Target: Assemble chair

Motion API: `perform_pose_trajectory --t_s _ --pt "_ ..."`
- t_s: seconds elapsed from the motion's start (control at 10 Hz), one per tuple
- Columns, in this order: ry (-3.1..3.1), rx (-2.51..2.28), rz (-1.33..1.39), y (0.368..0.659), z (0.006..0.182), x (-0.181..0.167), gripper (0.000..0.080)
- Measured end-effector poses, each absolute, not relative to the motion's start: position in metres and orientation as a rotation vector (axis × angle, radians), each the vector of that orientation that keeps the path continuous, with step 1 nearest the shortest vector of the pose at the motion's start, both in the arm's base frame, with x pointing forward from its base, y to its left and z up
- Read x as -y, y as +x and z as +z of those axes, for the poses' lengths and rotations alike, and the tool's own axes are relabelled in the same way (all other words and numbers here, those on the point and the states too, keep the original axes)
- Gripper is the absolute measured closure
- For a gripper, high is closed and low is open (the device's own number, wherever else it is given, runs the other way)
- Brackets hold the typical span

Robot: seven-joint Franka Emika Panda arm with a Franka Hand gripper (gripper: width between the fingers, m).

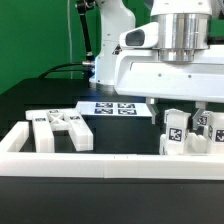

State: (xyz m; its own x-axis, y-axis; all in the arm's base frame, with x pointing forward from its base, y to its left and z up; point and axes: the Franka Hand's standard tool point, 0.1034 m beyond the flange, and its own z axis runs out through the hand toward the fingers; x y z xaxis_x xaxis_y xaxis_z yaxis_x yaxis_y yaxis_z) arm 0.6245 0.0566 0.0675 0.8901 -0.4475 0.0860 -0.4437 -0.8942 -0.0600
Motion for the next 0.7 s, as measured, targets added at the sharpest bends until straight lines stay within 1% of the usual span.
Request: perform_pose_trajectory --t_s 0.1,0.2,0.4,0.7 --pt "-3.014 -0.72 -0.151 0.6245 0.0675 -0.0566 0.045" --pt "-3.006 -0.749 -0.151 0.6245 0.0675 -0.0565 0.0511" --pt "-3.006 -0.75 -0.151 0.6245 0.0674 -0.0564 0.0511" --pt "-2.846 -1.178 -0.138 0.6246 0.0675 -0.0562 0.0511"
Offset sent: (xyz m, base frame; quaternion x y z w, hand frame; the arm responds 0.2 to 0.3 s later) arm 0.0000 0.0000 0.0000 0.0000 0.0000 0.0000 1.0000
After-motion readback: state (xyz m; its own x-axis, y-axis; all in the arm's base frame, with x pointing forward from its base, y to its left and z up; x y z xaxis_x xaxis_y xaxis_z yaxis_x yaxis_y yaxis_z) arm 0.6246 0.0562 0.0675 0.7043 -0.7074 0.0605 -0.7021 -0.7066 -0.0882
